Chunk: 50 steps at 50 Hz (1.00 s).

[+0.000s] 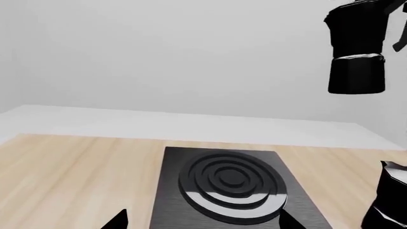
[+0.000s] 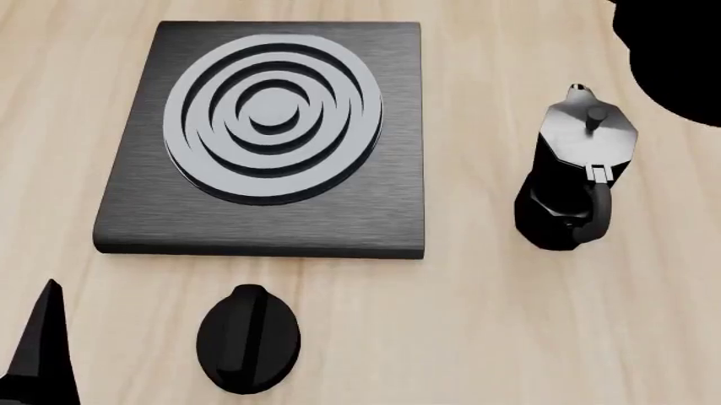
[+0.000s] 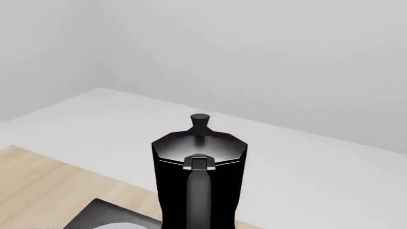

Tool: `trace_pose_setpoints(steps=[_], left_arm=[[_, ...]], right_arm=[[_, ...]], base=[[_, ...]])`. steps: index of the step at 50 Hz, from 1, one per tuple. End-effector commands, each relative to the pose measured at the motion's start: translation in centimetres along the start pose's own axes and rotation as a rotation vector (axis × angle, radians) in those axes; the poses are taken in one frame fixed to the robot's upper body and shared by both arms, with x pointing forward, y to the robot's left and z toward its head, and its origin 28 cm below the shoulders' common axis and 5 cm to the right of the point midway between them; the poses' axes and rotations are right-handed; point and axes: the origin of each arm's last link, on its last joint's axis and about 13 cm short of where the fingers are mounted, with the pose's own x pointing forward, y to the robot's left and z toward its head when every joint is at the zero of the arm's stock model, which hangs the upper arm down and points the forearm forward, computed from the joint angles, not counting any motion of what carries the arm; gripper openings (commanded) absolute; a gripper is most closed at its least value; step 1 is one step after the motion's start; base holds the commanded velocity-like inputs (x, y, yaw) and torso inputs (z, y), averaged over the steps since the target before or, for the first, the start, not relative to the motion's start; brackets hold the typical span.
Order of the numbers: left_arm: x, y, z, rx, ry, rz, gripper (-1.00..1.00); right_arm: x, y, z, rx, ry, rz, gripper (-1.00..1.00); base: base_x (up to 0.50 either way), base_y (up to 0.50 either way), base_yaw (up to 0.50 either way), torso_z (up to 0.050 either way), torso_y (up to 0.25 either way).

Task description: Put the right moka pot on the stove.

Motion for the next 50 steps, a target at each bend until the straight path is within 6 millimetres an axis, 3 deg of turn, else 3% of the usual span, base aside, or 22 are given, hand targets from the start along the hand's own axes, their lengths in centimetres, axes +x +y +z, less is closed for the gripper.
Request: trace_pose_setpoints(steps=[1, 50], left_arm=[[0.0, 0.0, 0.0, -0.002, -0.001, -0.004, 1.00], [0.0, 0.0, 0.0, -0.001, 0.001, -0.012, 1.00]], right_arm=[[1.7, 0.9, -0.6, 0.010, -0.026, 0.033, -1.00], [8.9, 5.8, -6.8, 0.061, 0.039, 0.212, -1.00]], base=[[0.00, 0.00, 0.00, 0.000, 0.010], [0.00, 0.00, 0.00, 0.000, 0.001]])
